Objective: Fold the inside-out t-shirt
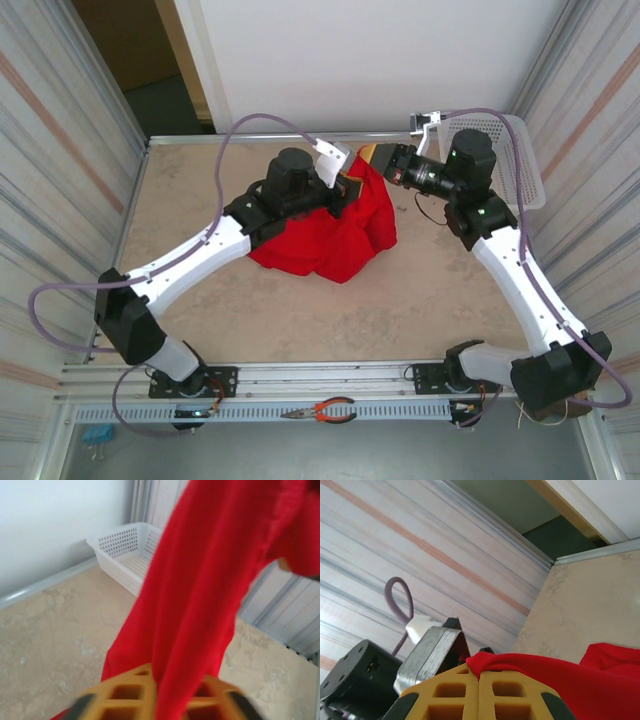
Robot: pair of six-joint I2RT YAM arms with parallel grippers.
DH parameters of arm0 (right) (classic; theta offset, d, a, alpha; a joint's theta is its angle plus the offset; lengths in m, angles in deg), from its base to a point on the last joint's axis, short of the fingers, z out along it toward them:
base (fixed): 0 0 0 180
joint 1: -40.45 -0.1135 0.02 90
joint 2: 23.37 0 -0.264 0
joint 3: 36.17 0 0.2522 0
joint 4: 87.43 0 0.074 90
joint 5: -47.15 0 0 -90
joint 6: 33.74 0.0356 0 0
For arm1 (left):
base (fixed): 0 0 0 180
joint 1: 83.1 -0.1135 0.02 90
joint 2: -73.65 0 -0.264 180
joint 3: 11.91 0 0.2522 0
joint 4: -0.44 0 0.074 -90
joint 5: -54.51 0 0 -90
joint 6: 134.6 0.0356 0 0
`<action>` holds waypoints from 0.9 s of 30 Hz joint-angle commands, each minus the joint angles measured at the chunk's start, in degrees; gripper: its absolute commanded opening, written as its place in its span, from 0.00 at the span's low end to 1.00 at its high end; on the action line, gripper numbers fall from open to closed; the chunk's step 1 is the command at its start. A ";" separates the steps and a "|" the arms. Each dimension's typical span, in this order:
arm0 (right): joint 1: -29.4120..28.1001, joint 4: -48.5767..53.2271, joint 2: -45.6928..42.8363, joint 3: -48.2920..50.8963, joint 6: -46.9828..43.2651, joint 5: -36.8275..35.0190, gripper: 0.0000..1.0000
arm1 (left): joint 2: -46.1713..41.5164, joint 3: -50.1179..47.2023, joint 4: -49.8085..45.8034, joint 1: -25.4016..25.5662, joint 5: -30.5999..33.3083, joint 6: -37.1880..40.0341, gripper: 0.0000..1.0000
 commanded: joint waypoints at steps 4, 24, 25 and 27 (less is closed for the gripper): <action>4.55 2.69 4.39 3.26 -7.62 -4.84 0.63 | -3.74 -5.16 15.88 -9.31 -23.97 -16.65 0.00; -11.44 8.82 -8.42 7.76 -10.12 -18.63 0.16 | -4.11 -8.19 13.37 -15.16 -20.42 -37.49 0.00; -12.65 8.35 -8.06 7.42 -10.05 -19.05 0.15 | -4.11 -8.14 12.85 -15.16 -19.87 -37.86 0.00; -14.30 6.76 -6.24 7.04 -9.70 -18.98 0.14 | -3.81 -7.99 12.71 -15.16 -19.97 -38.52 0.00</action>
